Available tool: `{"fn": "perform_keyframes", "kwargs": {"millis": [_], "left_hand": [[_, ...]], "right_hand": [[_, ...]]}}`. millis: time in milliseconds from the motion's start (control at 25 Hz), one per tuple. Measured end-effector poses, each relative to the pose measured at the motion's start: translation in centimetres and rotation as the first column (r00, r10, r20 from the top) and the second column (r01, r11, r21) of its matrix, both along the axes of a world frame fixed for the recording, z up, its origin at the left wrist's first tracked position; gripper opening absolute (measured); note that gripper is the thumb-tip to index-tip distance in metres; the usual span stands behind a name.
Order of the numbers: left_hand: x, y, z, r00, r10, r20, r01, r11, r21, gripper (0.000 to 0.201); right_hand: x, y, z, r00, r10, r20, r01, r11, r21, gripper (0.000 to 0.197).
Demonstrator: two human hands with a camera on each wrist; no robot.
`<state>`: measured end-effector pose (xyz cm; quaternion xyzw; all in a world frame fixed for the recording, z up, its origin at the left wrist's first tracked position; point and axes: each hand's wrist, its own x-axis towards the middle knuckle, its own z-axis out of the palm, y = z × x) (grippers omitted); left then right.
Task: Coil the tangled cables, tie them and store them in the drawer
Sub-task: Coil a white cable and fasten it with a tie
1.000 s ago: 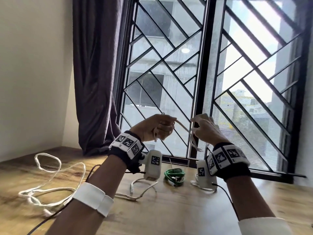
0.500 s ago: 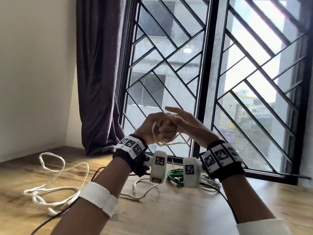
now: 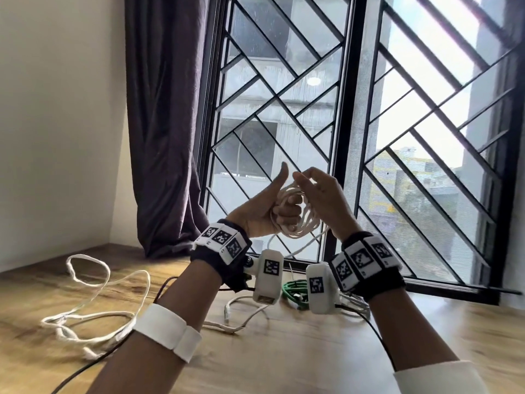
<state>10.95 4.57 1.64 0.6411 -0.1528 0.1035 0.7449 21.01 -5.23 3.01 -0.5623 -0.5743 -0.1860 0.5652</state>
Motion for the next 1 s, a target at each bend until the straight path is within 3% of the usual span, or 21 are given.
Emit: {"fn": "perform_keyframes", "kwargs": {"millis": [120, 240, 320, 440, 560, 640, 760, 840, 880, 920, 1000], "left_hand": [[0.8, 0.0, 0.3, 1.000, 0.017, -0.008, -0.017, 1.000, -0.016, 0.061], [1.3, 0.7, 1.2, 0.997, -0.018, 0.081, 0.028, 0.991, -0.127, 0.055], [1.1, 1.0, 1.6, 0.984, -0.043, 0.170, 0.087, 0.962, -0.259, 0.046], [0.9, 2.0, 1.7, 0.947, 0.097, 0.305, 0.022, 0.932, -0.363, 0.039], [0.8, 3.4, 2.2, 0.850, 0.318, 0.421, -0.111, 0.888, -0.447, 0.033], [0.8, 4.2, 2.3, 0.808, 0.427, 0.405, -0.182, 0.835, -0.519, 0.029], [1.3, 5.5, 1.6, 0.672, 0.655, 0.345, -0.501, 0.745, -0.439, 0.035], [2.1, 6.0, 0.7, 0.524, 0.748, 0.407, -0.724, 0.643, -0.249, 0.028], [2.4, 6.1, 0.3, 0.444, 0.764, 0.469, -0.830, 0.547, -0.105, 0.019], [2.6, 6.2, 0.0, 0.378, 0.755, 0.536, -0.909, 0.412, 0.061, 0.014], [2.7, 6.1, -0.6, 0.334, 0.691, 0.641, -0.929, 0.127, 0.347, 0.017]], "right_hand": [[0.1, 0.2, -0.4, 0.992, -0.125, -0.011, 0.126, 0.988, 0.093, 0.033], [1.2, 1.2, -1.5, 0.968, -0.205, -0.145, 0.222, 0.969, 0.110, 0.046], [1.9, 2.1, -2.2, 0.955, -0.219, -0.199, 0.231, 0.972, 0.035, 0.049], [1.4, 2.9, -2.9, 0.948, -0.263, -0.178, 0.208, 0.938, -0.278, 0.025], [-0.4, 3.0, -4.5, 0.970, -0.201, -0.133, 0.056, 0.726, -0.686, 0.040], [-1.5, 3.0, -5.1, 0.985, -0.149, -0.088, 0.020, 0.607, -0.795, 0.051], [-2.8, 2.7, -4.6, 0.989, -0.076, -0.126, -0.072, 0.499, -0.863, 0.064], [-3.4, 2.3, -4.1, 0.991, -0.034, -0.129, -0.098, 0.467, -0.879, 0.071], [-3.7, 2.1, -3.7, 0.991, -0.004, -0.130, -0.111, 0.488, -0.866, 0.073], [-3.7, 1.9, -3.4, 0.989, 0.030, -0.143, -0.137, 0.537, -0.833, 0.073], [-3.3, 1.1, -2.4, 0.965, 0.112, -0.239, -0.253, 0.652, -0.715, 0.061]]}}
